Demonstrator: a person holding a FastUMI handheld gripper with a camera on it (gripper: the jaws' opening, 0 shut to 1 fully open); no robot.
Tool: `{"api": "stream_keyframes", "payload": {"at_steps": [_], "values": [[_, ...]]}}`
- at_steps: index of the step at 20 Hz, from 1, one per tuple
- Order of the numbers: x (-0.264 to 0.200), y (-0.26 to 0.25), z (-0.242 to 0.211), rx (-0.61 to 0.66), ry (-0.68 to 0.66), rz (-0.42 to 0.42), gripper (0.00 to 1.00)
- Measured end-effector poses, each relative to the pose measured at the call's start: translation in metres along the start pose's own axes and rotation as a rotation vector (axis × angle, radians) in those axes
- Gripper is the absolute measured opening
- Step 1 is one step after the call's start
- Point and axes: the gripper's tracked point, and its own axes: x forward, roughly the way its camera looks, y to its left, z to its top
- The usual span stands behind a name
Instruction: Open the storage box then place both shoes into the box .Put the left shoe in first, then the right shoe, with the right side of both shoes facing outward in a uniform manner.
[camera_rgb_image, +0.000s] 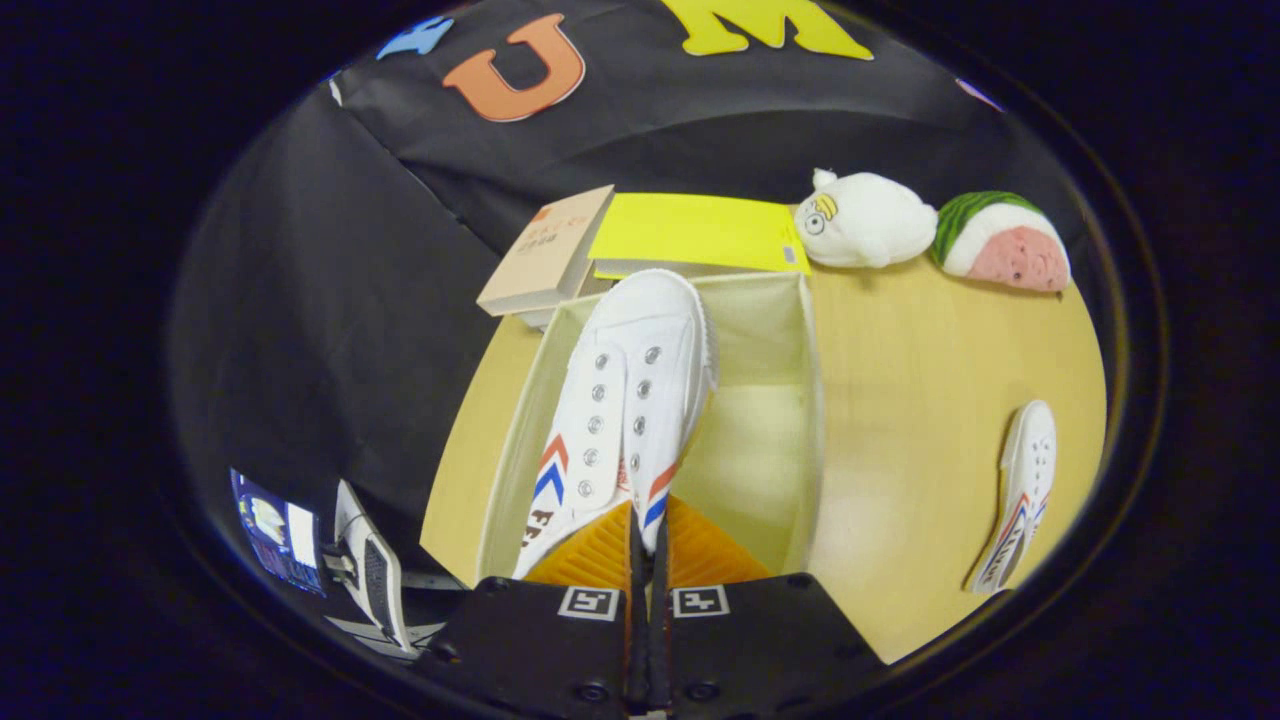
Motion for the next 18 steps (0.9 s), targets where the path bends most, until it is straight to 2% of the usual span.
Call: {"api": "stream_keyframes", "payload": {"at_steps": [7, 14, 18], "values": [[0.067, 0.004, -0.014, 0.082, 0.116, -0.065, 0.06], [0.088, 0.006, -0.026, 0.061, 0.185, -0.167, 0.07], [0.093, 0.004, -0.034, 0.036, 0.224, -0.186, 0.09]]}}
